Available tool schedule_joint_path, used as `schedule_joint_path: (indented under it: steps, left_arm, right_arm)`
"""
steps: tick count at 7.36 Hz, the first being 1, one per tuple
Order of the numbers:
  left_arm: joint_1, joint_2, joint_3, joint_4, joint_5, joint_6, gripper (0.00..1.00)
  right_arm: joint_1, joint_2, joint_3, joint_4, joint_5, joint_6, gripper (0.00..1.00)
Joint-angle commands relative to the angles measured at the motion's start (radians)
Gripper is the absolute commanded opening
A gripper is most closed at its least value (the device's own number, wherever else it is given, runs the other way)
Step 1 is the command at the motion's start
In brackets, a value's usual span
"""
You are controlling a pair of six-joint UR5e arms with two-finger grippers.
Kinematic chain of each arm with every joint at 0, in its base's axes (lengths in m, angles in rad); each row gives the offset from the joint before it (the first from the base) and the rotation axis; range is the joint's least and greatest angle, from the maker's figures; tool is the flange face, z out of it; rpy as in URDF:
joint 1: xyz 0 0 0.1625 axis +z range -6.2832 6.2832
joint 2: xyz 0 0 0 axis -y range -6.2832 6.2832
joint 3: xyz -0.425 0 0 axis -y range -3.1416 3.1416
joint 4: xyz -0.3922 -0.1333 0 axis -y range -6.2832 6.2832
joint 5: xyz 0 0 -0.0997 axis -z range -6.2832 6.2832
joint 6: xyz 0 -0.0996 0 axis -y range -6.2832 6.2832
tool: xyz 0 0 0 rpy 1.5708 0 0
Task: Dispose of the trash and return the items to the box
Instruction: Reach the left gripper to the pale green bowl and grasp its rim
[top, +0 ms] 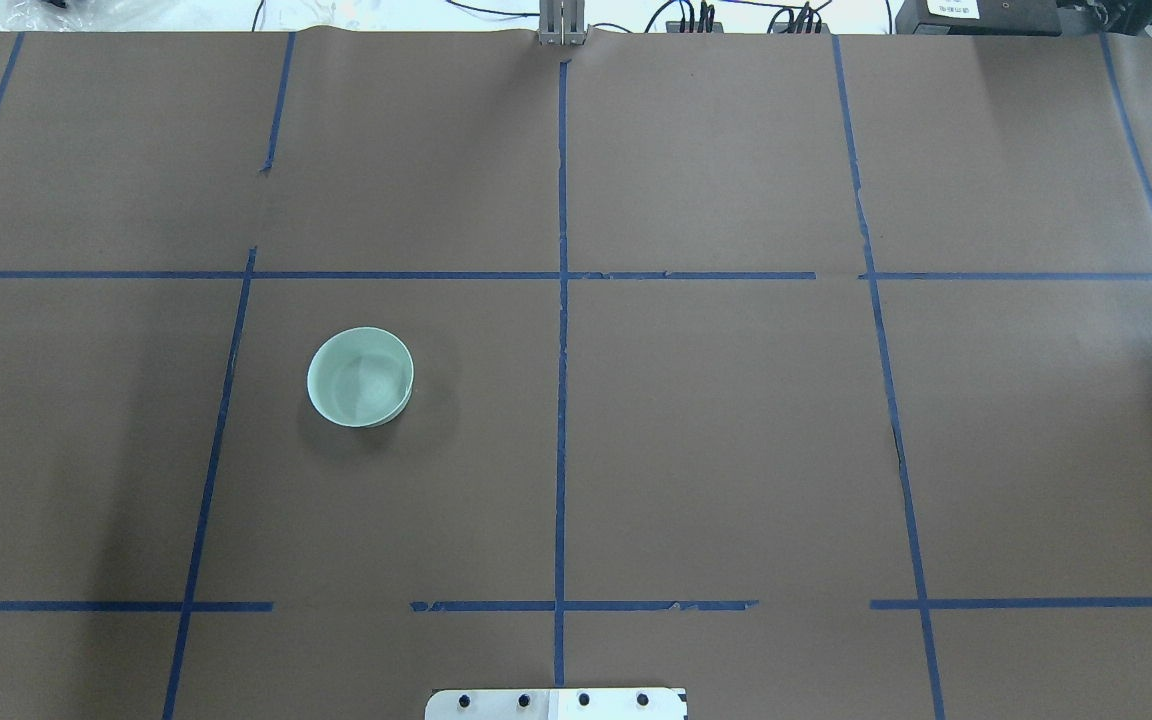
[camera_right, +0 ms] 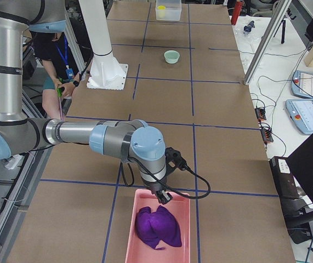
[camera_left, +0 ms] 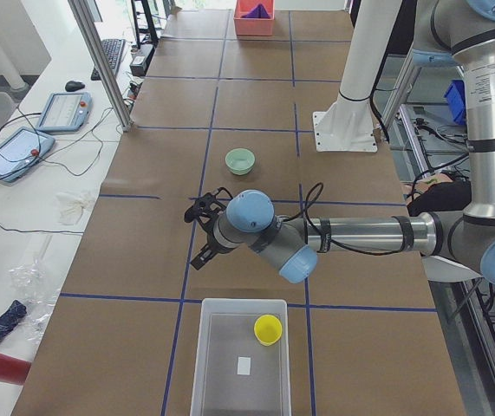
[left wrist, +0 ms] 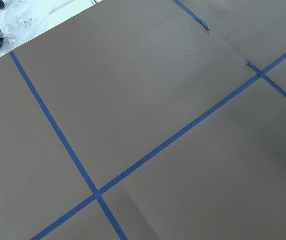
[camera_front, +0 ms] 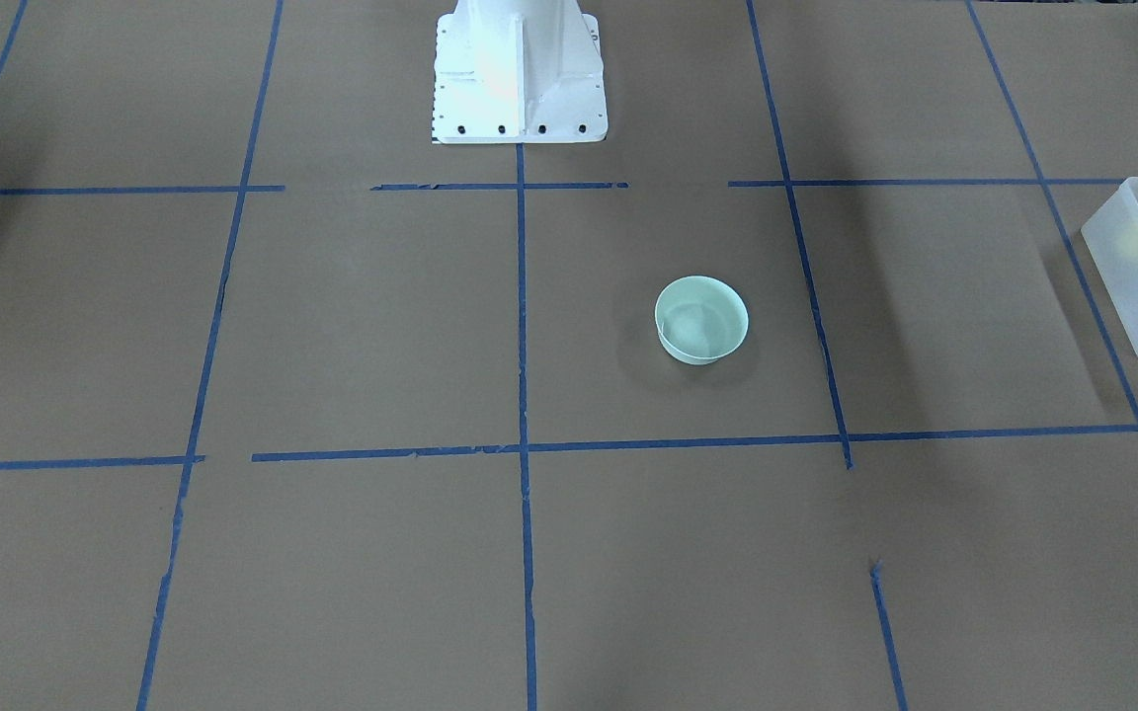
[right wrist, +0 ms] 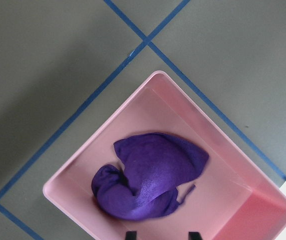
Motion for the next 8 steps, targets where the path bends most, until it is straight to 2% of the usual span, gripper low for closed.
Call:
schedule_joint_path:
  steps: [1, 2, 4, 5, 6, 8]
  left_arm:
    - [0.039, -0.075, -0.036, 0.093, 0.007, -0.112, 1.0]
    - [0.111, -0.086, -0.103, 0.111, 0.065, -0.253, 1.0]
    - [0.267, -0.086, -0.206, 0.112, 0.192, -0.584, 0.97]
    - [0.366, -0.086, -0.254, 0.112, 0.287, -0.776, 0.93]
    - [0.448, -0.086, -0.279, 0.11, 0.338, -0.943, 0.88]
    - [0.714, -0.114, -0.3, 0.108, 0.586, -1.278, 0.87]
  right_arm:
    - [-0.066, -0.014, 0.054, 0.052, 0.102, 0.407, 1.0]
    - [-0.142, -0.014, 0.109, 0.105, 0.102, 0.612, 1.0]
    - [-0.264, -0.015, 0.11, 0.252, 0.09, 0.807, 1.0]
    - [-0.279, -0.017, 0.11, 0.265, 0.093, 0.813, 1.0]
    - [-0.281, -0.019, 0.11, 0.267, 0.093, 0.812, 1.0]
    - [-0.28, -0.022, 0.11, 0.267, 0.093, 0.804, 1.0]
